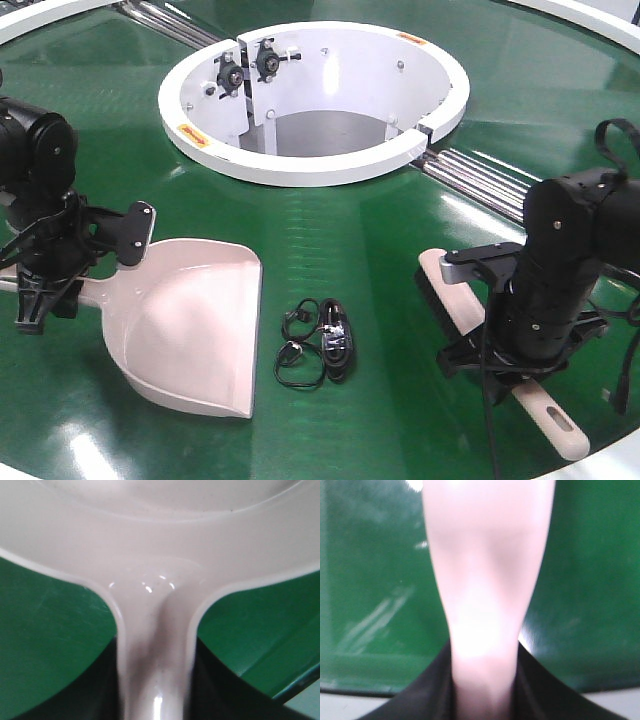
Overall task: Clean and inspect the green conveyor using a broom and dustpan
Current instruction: 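Lower the right gripper and grasp the pink brush handle, then sweep the brush across the black cable toward the dustpan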
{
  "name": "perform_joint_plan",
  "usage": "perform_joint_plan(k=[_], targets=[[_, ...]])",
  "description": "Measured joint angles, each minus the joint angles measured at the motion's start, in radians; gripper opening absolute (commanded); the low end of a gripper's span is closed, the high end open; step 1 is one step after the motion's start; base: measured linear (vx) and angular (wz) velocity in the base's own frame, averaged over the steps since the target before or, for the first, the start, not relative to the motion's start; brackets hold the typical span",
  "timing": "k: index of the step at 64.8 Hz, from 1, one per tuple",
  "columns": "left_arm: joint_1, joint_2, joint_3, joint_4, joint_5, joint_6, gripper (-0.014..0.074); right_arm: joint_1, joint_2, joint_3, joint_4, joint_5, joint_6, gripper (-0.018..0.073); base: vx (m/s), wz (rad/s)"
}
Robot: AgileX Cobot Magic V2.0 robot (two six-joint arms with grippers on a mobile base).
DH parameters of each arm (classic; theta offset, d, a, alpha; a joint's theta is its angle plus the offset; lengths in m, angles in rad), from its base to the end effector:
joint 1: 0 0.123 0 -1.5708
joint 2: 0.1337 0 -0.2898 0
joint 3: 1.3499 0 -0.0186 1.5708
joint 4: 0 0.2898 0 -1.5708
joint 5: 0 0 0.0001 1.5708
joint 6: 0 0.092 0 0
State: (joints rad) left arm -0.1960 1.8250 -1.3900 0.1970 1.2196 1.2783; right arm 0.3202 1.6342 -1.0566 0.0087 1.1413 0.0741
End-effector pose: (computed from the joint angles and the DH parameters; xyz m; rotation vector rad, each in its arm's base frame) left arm 0.3850 -0.0592 0.2196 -2.1180 -2.1800 -0.2444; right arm 0.2992 0.1000 0.1953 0.3722 -3.0578 0.0066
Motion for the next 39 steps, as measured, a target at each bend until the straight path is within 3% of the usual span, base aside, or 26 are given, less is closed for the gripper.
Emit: perform_joint_plan(k=[8, 24, 39], targets=[[0.0, 0.0, 0.0, 0.0, 0.0, 0.0, -0.0006, 0.038, -0.022, 0.0, -0.001, 0.008, 0.077, -0.0004, 0.0, 0.0], [0.0, 0.0, 0.0, 0.0, 0.0, 0.0, -0.0006, 0.185, -0.002, -0.013, 0.008, 0.013, 0.228, -0.0004, 0.0, 0.0], [-0.001, 0.0, 0.0, 0.0, 0.0, 0.0, -0.0006, 0.248, 0.078, -0.099, 0.034, 0.068, 0.282, -0.0004, 0.0, 0.0]])
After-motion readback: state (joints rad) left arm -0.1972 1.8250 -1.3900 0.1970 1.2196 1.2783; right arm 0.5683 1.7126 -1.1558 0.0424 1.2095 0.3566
